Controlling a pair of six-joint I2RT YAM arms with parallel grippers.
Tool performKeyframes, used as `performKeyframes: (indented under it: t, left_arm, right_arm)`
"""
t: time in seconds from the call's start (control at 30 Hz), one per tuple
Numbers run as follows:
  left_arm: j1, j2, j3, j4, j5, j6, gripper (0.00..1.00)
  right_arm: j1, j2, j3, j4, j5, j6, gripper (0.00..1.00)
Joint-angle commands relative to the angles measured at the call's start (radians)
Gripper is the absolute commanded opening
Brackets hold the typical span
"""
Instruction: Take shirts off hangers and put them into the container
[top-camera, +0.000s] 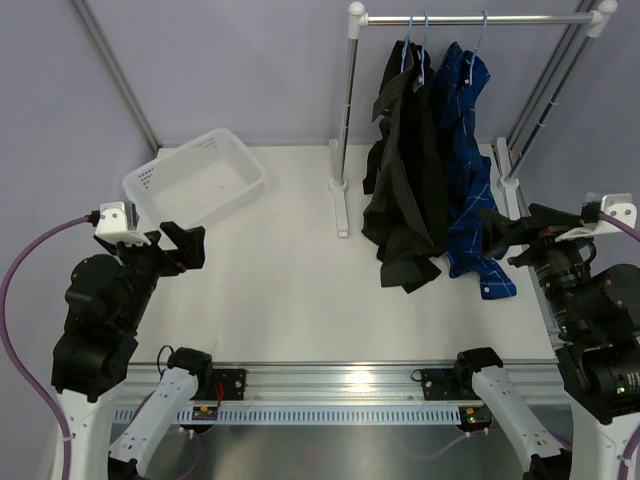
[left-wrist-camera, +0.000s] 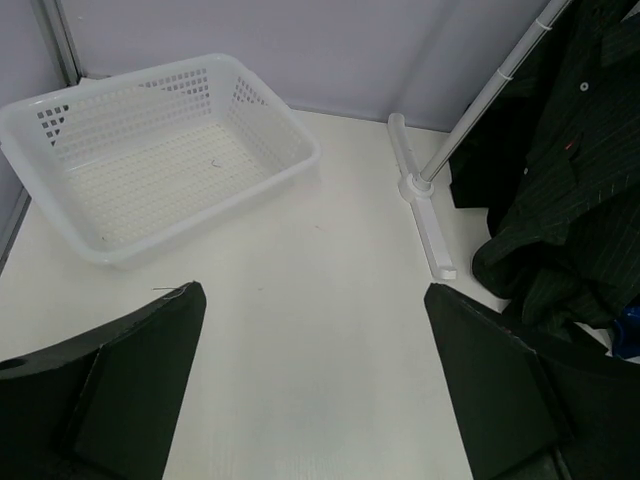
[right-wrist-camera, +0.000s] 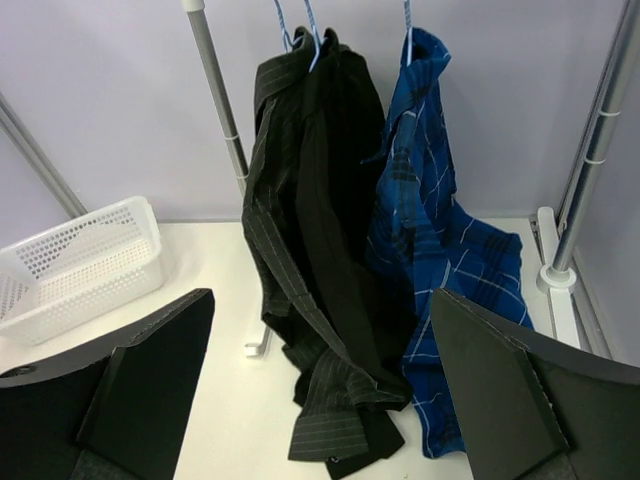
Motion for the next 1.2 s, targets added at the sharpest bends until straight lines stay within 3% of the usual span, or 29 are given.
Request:
performKeyframes:
  t: [0.0,0.13,0.43,0.57,0.67,0.77,0.9,1.13,1.17]
  left_arm:
    - [-0.006,0.008,-0.020,0.016,0.016,-0.018,0.99]
    - [-0.006,0.011,-0.038,0.017,0.025,-0.023,0.99]
    - [-0.006,0.034,-0.048,0.016,0.037,-0.032,0.99]
    - [-0.005,0.046,-0.051,0.016,0.037,-0.032,0.99]
    - [-0.005,0.063,-0.052,0.016,0.037,-0.041,0.99]
    - [-0.006,0.084,-0.058,0.017,0.051,-0.050,0.99]
    - [-0.006,0.109,-0.058,0.016,0.065,-0.055,0.99]
    - [-0.005,0.130,-0.054,0.017,0.076,-0.064,0.99]
    - [-0.005,0.129,-0.057,0.016,0.077,-0.070,0.99]
  right_arm:
    - [0.012,0.065,0.034,-0.047,-0.049,0.027,1.00]
    - [0.012,0.134,0.048,-0.087,-0.119,0.035,0.99]
    - [0.012,0.197,0.050,-0.083,-0.118,0.010,1.00]
    - [0.012,0.298,0.114,-0.107,-0.137,0.030,1.00]
    - [0.024,0.416,0.203,-0.100,-0.126,0.053,0.99]
    - [0.131,0.563,0.298,-0.060,0.016,0.029,0.99]
    - [0.179,0.799,0.566,-0.105,0.105,0.038,0.95]
    - [0.225,1.131,0.893,-0.165,0.237,0.099,0.86]
    - [0.241,1.155,0.909,-0.168,0.257,0.098,0.81]
